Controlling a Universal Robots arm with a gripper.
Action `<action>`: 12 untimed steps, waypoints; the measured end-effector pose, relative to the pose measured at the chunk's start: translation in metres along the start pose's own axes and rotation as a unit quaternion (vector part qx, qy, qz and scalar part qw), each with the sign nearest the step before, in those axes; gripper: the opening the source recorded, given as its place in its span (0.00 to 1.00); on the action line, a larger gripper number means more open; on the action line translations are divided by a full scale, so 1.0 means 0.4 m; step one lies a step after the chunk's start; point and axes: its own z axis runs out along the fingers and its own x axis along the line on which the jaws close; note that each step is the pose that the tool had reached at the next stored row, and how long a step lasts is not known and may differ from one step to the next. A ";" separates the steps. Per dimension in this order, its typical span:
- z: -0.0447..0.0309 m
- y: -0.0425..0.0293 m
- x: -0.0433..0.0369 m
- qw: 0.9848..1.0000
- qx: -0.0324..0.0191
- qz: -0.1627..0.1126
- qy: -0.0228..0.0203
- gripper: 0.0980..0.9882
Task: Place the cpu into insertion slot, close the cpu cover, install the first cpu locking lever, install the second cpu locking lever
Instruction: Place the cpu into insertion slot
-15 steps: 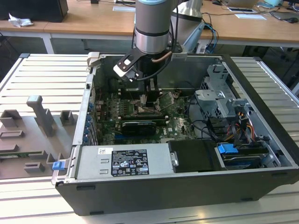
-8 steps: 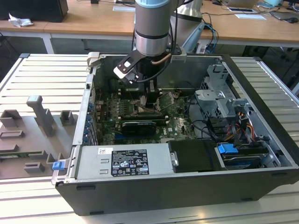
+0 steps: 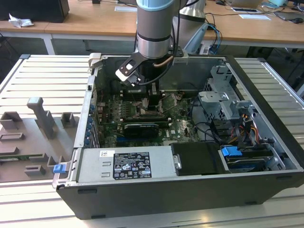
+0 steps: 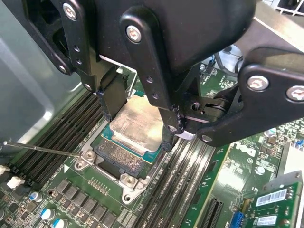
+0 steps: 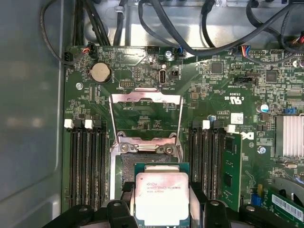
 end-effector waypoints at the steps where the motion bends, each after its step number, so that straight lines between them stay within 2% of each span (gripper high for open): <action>1: 0.002 0.000 0.001 1.000 0.000 0.000 0.000 0.50; 7: 0.014 -0.001 0.011 1.000 0.000 0.000 0.003 0.50; 12: 0.019 -0.002 0.012 1.000 0.000 0.000 0.003 0.50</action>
